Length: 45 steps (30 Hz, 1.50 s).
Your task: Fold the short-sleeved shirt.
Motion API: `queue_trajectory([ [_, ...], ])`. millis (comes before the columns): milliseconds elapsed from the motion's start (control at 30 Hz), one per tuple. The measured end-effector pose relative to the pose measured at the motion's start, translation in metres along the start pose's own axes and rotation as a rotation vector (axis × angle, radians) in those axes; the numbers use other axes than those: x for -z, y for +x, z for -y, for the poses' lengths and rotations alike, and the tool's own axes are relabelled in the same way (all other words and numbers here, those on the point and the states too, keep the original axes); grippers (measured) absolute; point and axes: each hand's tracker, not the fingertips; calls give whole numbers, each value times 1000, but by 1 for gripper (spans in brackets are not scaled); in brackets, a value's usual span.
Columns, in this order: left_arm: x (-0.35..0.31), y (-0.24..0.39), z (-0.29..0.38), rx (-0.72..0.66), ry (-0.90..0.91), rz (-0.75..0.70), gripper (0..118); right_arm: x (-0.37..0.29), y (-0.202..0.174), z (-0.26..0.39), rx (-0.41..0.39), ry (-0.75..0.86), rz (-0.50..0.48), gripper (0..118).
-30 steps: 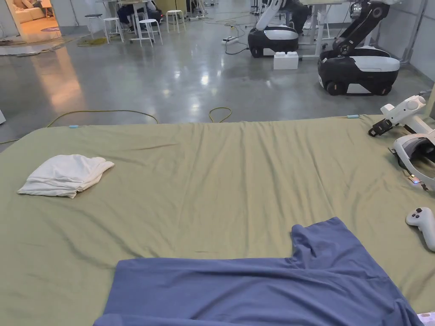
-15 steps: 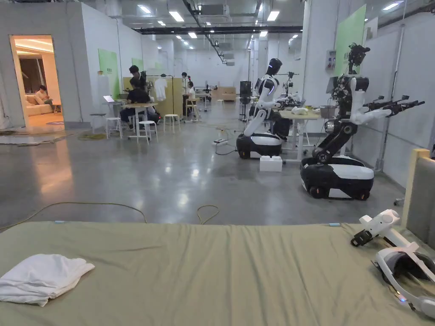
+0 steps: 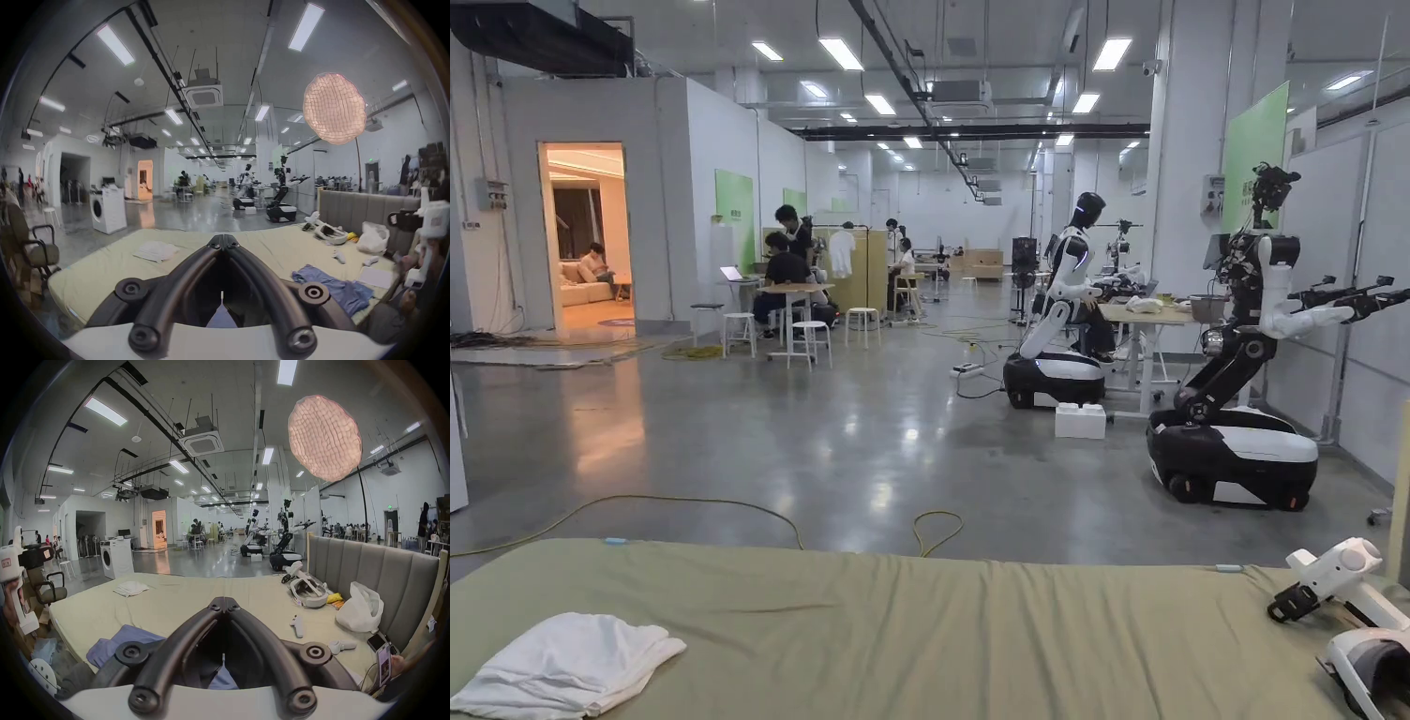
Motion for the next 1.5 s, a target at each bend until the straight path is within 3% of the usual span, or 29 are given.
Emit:
queue_trajectory([
  [133, 1, -2, -2, 14, 13, -31, 0, 0, -3, 1, -56, -7, -6, 0],
  [533, 15, 3, 6, 40, -43, 12, 0, 10, -11, 8, -70, -53, -33, 0],
  [633, 44, -3, 16, 6, -165, 26, 0, 12, -9, 14, -43, -88, -45, 0],
  [767, 103, -31, 57, -73, -323, 80, 69, 18, -2, 27, 13, -153, -61, 0],
  [967, 239, -89, 146, -265, -611, 28, 69, 26, 14, 53, 92, -276, -33, 0],
  [1133, 336, -113, 223, -261, -846, -64, 68, 30, 31, 68, 115, -342, 29, 0],
  [1233, 373, -119, 265, -191, -941, -119, 65, 29, 43, 72, 132, -365, 80, 0],
  [1367, 393, -131, 286, -317, -979, -170, 61, 31, 61, 81, 197, -412, 125, 0],
  [1433, 394, -118, 286, -228, -965, -177, 53, 35, 67, 85, 212, -432, 135, 0],
  [1500, 394, -107, 286, -134, -988, -189, 34, 42, 71, 89, 218, -458, 128, 0],
])
